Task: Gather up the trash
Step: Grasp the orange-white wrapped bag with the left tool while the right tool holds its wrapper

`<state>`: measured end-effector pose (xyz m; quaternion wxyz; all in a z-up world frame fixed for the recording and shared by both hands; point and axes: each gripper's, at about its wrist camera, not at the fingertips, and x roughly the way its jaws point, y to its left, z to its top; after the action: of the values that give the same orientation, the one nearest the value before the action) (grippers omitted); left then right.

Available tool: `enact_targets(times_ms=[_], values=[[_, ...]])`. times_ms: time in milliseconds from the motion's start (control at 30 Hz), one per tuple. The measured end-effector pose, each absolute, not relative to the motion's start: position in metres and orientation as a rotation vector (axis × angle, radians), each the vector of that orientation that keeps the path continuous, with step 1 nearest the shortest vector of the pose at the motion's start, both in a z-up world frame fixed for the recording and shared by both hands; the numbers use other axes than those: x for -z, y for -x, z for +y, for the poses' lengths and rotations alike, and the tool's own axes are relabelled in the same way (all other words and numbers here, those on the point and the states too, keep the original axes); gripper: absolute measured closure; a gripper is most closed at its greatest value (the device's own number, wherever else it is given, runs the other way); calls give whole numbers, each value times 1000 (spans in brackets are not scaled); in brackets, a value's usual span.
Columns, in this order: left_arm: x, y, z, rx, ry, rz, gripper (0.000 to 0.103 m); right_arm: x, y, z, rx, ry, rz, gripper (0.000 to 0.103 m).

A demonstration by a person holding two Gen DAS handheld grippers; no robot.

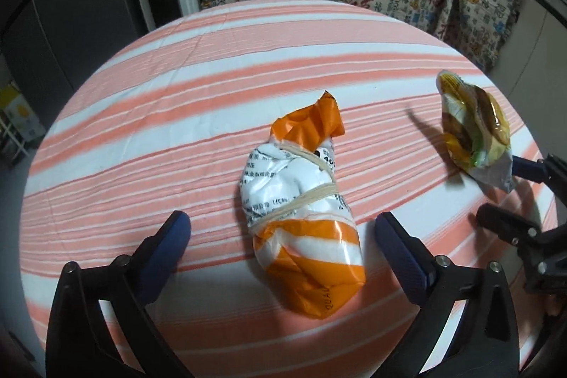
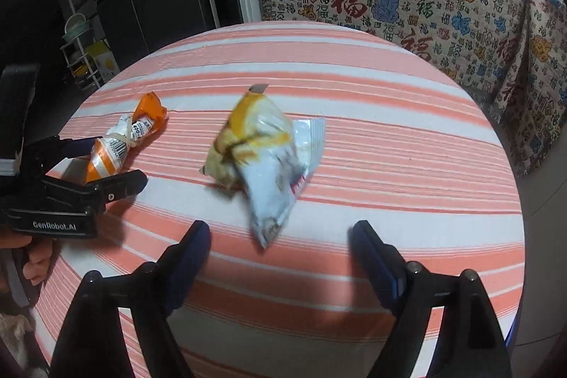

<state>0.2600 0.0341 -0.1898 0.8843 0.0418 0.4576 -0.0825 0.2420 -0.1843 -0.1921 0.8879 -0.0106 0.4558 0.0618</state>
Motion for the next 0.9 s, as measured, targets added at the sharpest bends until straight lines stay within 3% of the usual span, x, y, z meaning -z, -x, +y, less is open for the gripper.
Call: enact_targets(times_ms=[200,667,733,900], values=[[189,-270,36,180,-86,955,0,197,-249,-174,-123,82,973,7],[168,-260,53,301,10,921,1,166,-266,-170,-117,-7,976,14],[167,-260,52,322,30,920,4,164,-269,-169,-119,-26,977,14],[169,-261,48,345,36,934,29,164,-277,-168,-106,-25,1013,29]])
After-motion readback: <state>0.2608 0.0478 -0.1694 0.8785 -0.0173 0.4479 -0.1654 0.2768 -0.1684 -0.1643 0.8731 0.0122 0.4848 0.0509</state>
